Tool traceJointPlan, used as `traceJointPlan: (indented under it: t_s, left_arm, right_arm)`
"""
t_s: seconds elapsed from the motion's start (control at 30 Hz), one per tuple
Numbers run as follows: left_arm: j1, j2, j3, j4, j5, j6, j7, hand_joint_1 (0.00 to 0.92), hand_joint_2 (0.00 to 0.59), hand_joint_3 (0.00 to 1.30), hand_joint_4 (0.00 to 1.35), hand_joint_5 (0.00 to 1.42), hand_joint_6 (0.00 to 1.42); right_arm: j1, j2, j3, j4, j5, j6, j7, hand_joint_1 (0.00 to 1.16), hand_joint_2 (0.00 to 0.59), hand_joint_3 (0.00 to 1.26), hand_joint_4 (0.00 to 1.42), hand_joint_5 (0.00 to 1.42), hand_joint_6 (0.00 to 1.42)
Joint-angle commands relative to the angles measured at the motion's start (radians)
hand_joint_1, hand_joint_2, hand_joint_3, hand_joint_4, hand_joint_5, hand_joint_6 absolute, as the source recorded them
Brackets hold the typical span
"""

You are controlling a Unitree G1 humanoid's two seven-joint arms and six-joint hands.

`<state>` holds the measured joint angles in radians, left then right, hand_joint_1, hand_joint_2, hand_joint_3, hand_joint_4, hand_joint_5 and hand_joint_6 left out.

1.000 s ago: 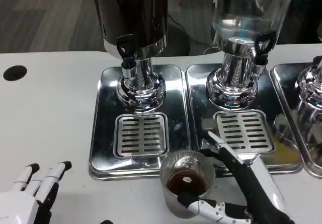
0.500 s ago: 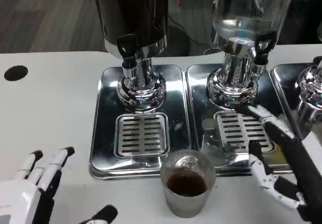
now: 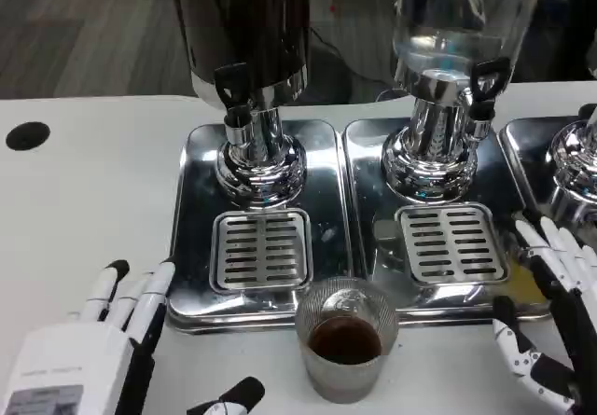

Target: Grasp the cup under the faucet to collect the drink, then remove the cup.

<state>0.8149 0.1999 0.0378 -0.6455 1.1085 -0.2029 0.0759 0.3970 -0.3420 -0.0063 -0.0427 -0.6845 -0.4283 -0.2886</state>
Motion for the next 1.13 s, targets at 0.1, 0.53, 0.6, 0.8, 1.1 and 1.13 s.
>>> traceJointPlan:
  t_s: [0.1, 0.53, 0.6, 0.8, 1.1, 1.13]
  left_arm:
    - [0.002, 0.001, -0.017, 0.006, -0.004, 0.012, 0.031, 0.000, 0.122, 0.08, 0.00, 0.05, 0.29]
    - [0.043, 0.008, -0.018, -0.005, -0.047, -0.002, 0.083, 0.000, 0.117, 0.10, 0.00, 0.06, 0.29]
    - [0.045, 0.010, -0.017, -0.008, -0.050, -0.004, 0.085, 0.000, 0.118, 0.10, 0.00, 0.06, 0.29]
    - [0.042, 0.015, -0.020, -0.009, -0.052, -0.003, 0.081, 0.000, 0.118, 0.10, 0.00, 0.07, 0.30]
    - [0.020, 0.015, -0.026, -0.010, -0.053, 0.006, 0.068, 0.000, 0.117, 0.11, 0.00, 0.07, 0.30]
    - [0.017, 0.015, -0.027, -0.012, -0.052, 0.007, 0.065, 0.000, 0.117, 0.11, 0.00, 0.07, 0.30]
  right_arm:
    - [0.029, -0.011, -0.024, -0.020, 0.044, -0.005, -0.008, 0.65, 0.485, 0.11, 0.00, 0.00, 0.00]
    - [0.063, 0.008, -0.012, -0.085, 0.071, 0.000, 0.004, 0.66, 0.461, 0.13, 0.02, 0.00, 0.00]
    - [0.066, 0.012, -0.011, -0.091, 0.073, 0.002, 0.006, 0.66, 0.459, 0.13, 0.02, 0.00, 0.00]
    - [0.067, 0.020, -0.007, -0.093, 0.071, 0.003, 0.008, 0.66, 0.458, 0.14, 0.02, 0.00, 0.00]
    - [0.063, 0.019, -0.007, -0.088, 0.077, 0.003, 0.016, 0.65, 0.457, 0.15, 0.03, 0.00, 0.00]
    - [0.063, 0.017, -0.008, -0.087, 0.078, 0.001, 0.017, 0.65, 0.457, 0.15, 0.03, 0.00, 0.00]
